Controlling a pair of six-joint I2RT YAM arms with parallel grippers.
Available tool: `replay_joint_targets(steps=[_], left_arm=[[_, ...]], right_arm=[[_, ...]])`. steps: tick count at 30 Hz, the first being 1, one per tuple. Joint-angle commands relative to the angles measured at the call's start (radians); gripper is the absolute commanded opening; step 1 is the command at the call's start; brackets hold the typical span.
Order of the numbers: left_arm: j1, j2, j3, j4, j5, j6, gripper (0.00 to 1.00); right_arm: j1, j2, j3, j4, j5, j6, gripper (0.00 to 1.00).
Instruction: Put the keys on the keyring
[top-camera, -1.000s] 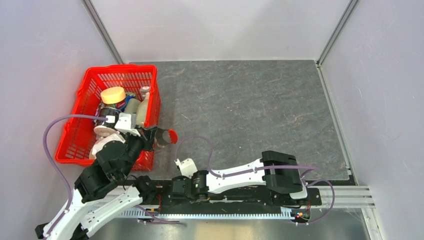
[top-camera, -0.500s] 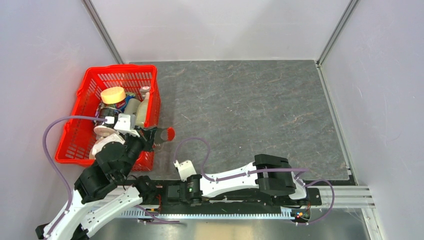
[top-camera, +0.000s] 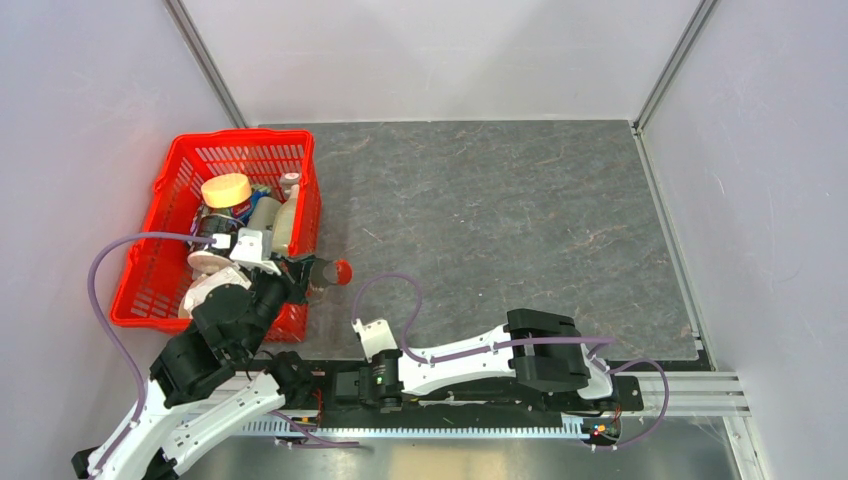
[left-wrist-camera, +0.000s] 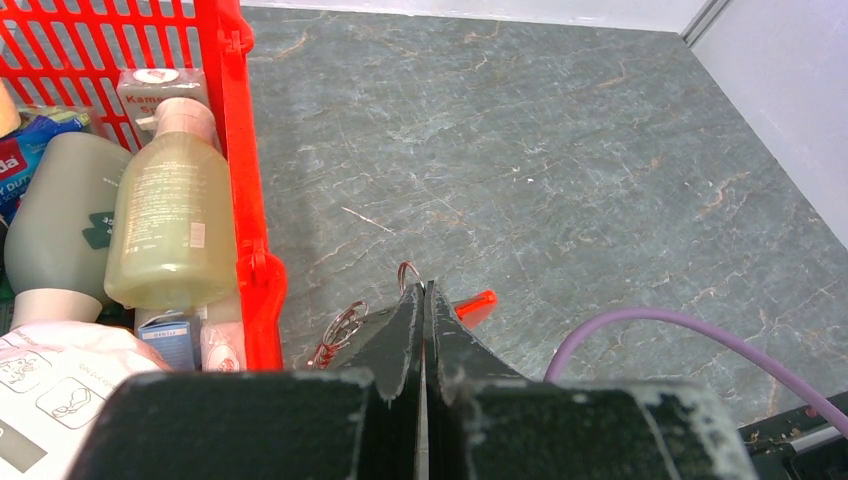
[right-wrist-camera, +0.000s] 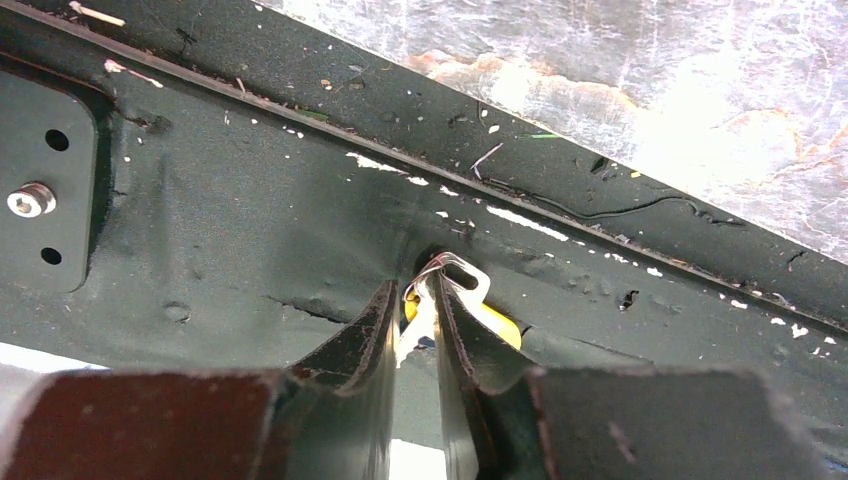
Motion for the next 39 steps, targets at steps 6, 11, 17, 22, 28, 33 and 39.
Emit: replay_joint_targets(steps=[6, 11, 17, 22, 28, 33, 39], left_arm=[[-0.002, -0.012, 0.002, 0.061, -0.002, -0.001, 0.02], [-0.002, -0.014, 0.001, 0.062, -0.004, -0.001, 0.02], [-0.002, -0.014, 0.001, 0.064, -0.007, 0.001, 0.02], [-0.002, -0.017, -0.001, 0.065, -0.006, 0.001, 0.02], [-0.002, -0.024, -0.004, 0.084, 0.051, 0.007, 0.02], [-0.002, -0.028, -0.004, 0.137, 0.183, 0.02, 0.02], [-0.002, -0.019, 0.026, 0.189, 0.423, 0.023, 0.02]], right_arm=[[0.001, 0.011, 0.029, -0.036, 0.051, 0.048, 0.19], [0.0, 0.004, 0.014, -0.039, 0.057, 0.059, 0.12], [0.001, -0.01, 0.004, -0.038, 0.068, 0.058, 0.0], [0.013, -0.092, -0.028, -0.028, 0.094, 0.021, 0.0], [0.016, -0.378, -0.202, 0.107, 0.083, -0.092, 0.0], [-0.001, -0.616, -0.269, 0.145, 0.021, -0.267, 0.0], [-0.042, -0.873, -0.342, 0.205, -0.135, -0.439, 0.0]])
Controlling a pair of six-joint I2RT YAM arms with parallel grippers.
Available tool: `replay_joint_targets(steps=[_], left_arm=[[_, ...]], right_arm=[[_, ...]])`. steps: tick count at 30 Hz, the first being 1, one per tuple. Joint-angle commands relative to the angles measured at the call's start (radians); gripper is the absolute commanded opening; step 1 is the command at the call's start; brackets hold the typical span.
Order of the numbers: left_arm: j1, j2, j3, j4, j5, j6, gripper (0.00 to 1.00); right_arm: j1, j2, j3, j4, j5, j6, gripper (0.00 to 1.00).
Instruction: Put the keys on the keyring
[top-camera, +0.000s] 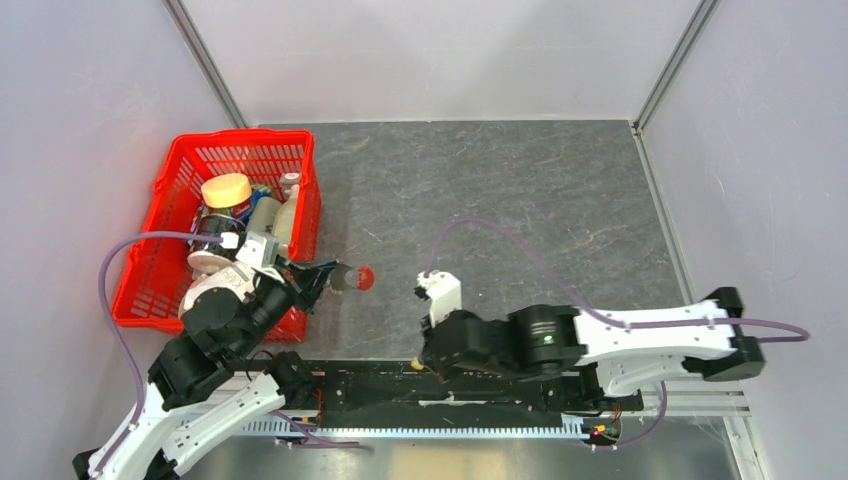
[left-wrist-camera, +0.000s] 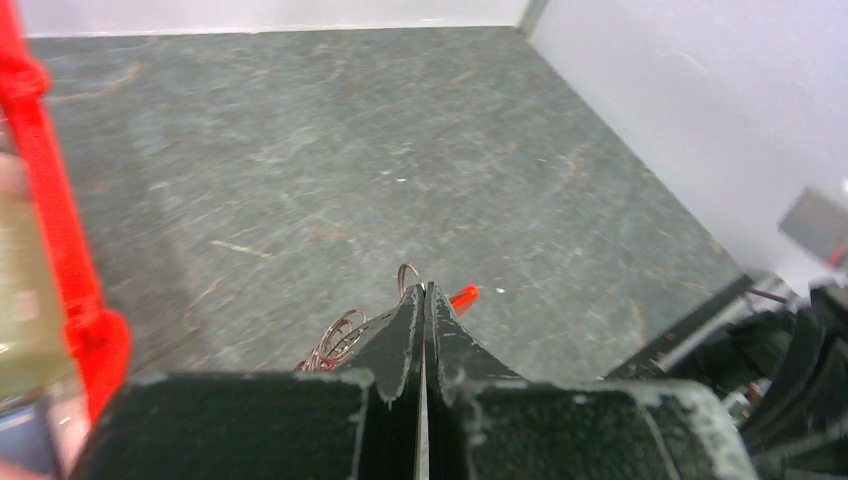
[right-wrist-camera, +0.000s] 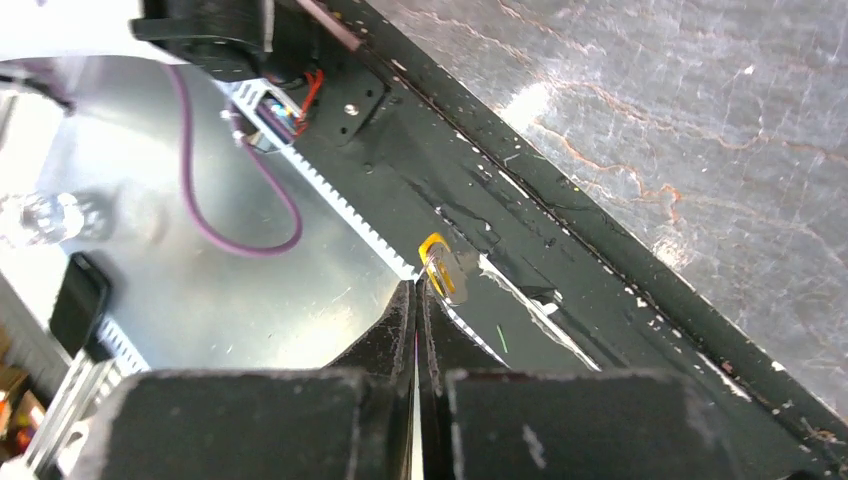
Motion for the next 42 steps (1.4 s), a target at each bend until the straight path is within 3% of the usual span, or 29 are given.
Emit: replay_joint_targets(steps=[1, 7, 18, 30, 42], left_arm=[[-0.002, 0.006, 0.04, 0.116, 0.236, 0.02, 0.02], [-0.002, 0.016, 0.061, 0.198, 0.455, -0.034, 0.02], [-0.002, 0.072, 0.069, 0.356, 0.664, -0.125, 0.02], [-0.002, 0.166, 0.066, 0.446, 0.816, -0.133, 0.02], [-0.002, 0.198, 0.054, 0.496, 0.918, -0.129, 0.02]], right_arm=[[-0.028, -0.148, -0.04, 0.058, -0.124, -0.185, 0.0], [-0.028, -0.245, -0.022, 0.077, -0.22, -0.333, 0.0], [-0.028, -0.295, 0.086, 0.055, -0.329, -0.515, 0.0], [-0.028, -0.331, 0.174, 0.052, -0.33, -0.627, 0.0], [-0.028, -0.283, 0.353, -0.056, -0.264, -0.767, 0.0]])
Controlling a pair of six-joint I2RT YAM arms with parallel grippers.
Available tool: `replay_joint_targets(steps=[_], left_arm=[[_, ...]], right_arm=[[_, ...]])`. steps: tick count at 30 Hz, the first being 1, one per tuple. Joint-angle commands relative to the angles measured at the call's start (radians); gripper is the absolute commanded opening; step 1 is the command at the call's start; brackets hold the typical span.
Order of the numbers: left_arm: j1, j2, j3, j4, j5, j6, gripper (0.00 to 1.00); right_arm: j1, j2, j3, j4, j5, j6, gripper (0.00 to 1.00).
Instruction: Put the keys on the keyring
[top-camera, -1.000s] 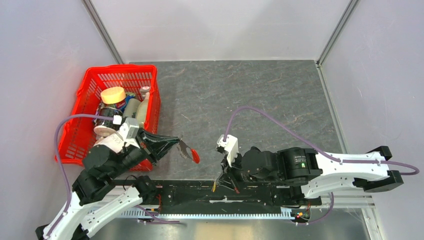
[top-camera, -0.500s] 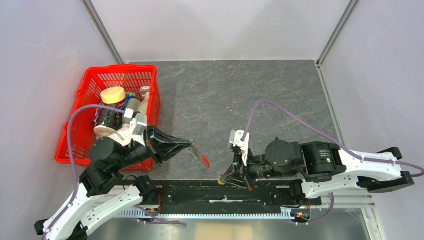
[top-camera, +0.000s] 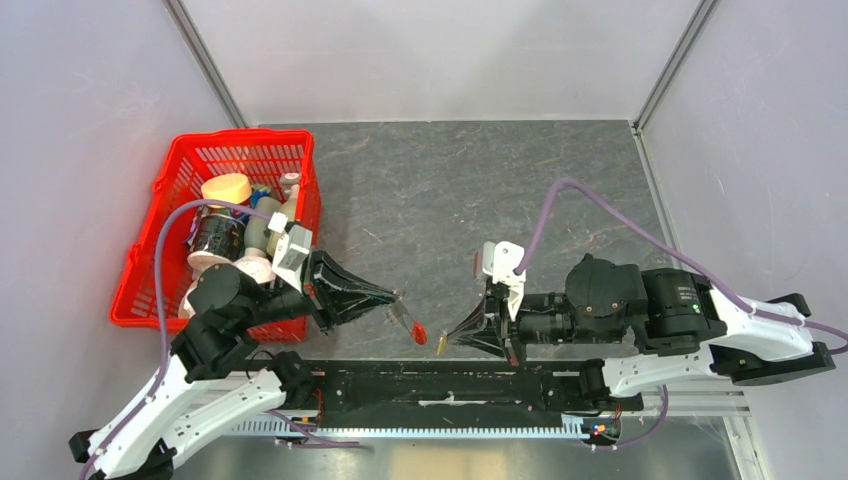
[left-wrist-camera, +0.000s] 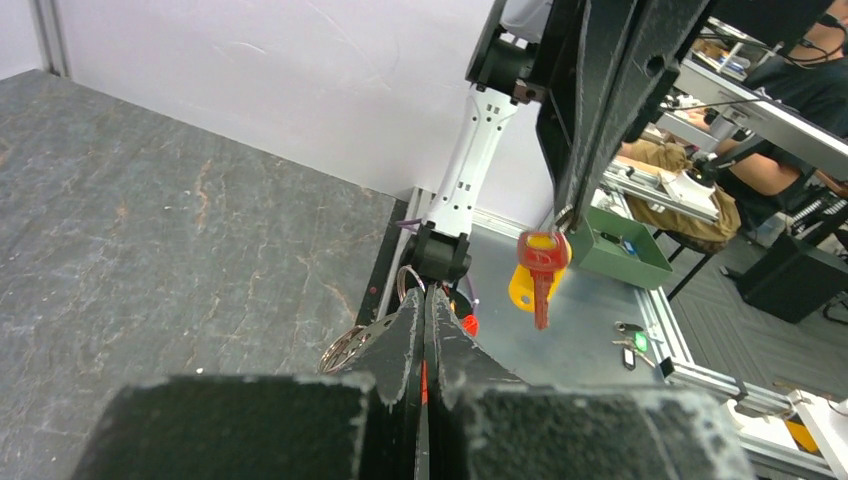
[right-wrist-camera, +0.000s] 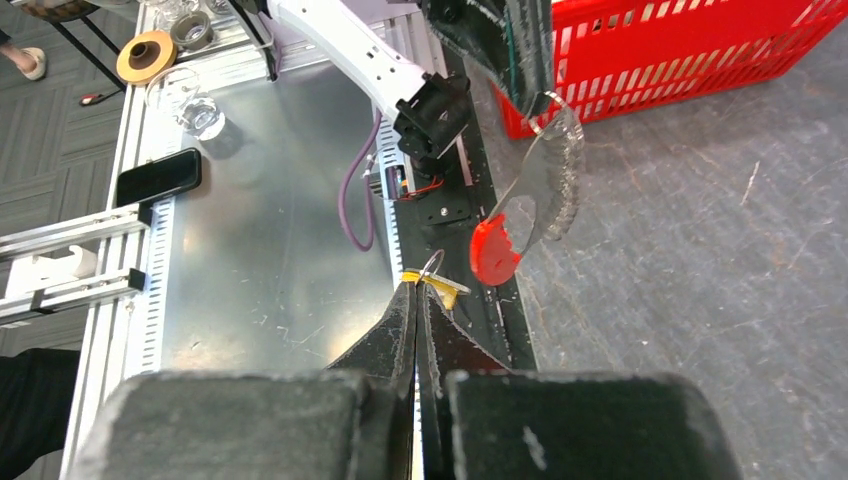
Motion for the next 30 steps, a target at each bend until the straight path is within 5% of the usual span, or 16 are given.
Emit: replay_joint_targets(steps=[1, 30], left_arm=[[-0.002, 0.005, 0.017, 0.08, 0.069, -0.022, 0.02], [-0.002, 0.02, -0.006, 0.184, 0.203, -0.078, 0.02]], right_arm=[[-0.002, 0.012, 0.08, -0.034, 0.035, -0.083, 0.0], [-0.014, 0.17, 0.216, -0.011, -0.01, -0.241, 0.0]])
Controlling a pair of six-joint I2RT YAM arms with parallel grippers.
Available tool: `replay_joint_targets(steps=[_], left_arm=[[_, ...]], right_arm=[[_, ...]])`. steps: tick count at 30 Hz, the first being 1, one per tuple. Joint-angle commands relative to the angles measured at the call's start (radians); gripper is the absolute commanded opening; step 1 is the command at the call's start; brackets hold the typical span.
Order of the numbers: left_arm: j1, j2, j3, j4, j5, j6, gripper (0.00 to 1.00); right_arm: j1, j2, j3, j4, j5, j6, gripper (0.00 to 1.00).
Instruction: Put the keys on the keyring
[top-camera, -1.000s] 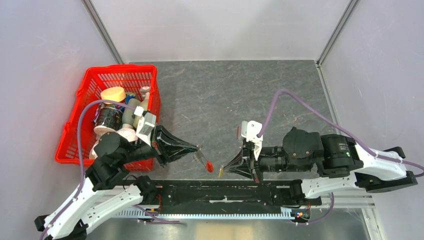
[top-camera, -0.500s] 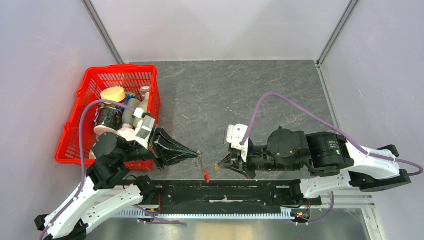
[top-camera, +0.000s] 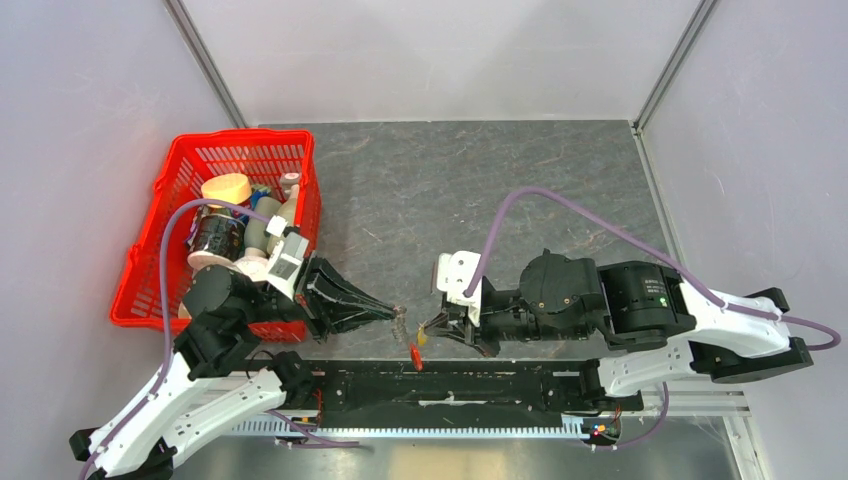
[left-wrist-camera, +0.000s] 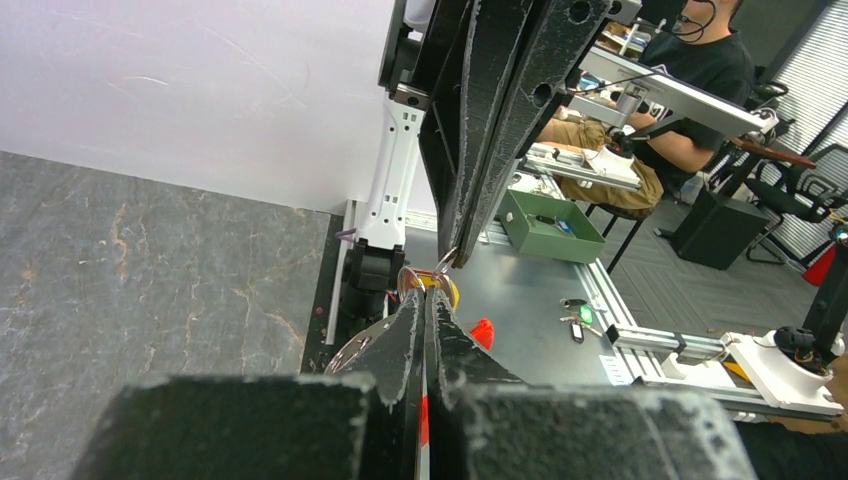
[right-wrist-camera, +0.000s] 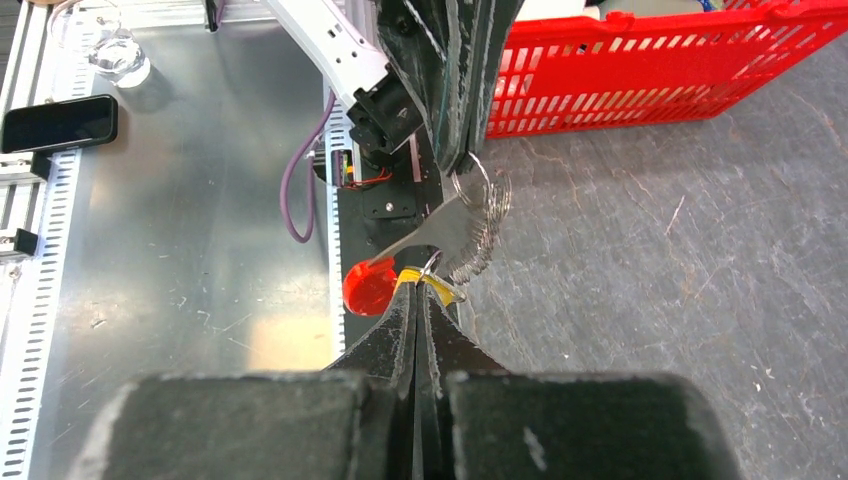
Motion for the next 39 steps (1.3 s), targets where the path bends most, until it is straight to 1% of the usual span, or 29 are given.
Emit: replay_joint_targets(steps=[1, 11, 19, 31, 39], left_arm=[[-0.002, 0.005, -0.004, 0.055, 0.024, -0.032, 0.02], [-0.002, 0.0, -0.01, 0.055, 0.036, -0.029, 0.02], [-0.002, -0.01, -0.012, 0.055, 0.044, -0.026, 0.02], [-0.002, -0.021, -0.016, 0.069, 0.045, -0.024, 0.02], [-0.002, -0.016, -0.019, 0.069, 0.042, -0.028, 0.02]], right_arm=[[-0.012, 0.021, 0.061, 0.072, -0.036, -0.043, 0.0], [-0.059, 0.059, 0.103, 0.088, -0.087, -0.05, 0.0], [-0.092, 0.058, 0.097, 0.106, -0.12, -0.04, 0.0], [-0.128, 0.038, 0.046, 0.142, -0.172, -0.013, 0.0], [-0.132, -0.016, -0.006, 0.183, -0.217, 0.029, 0.0]])
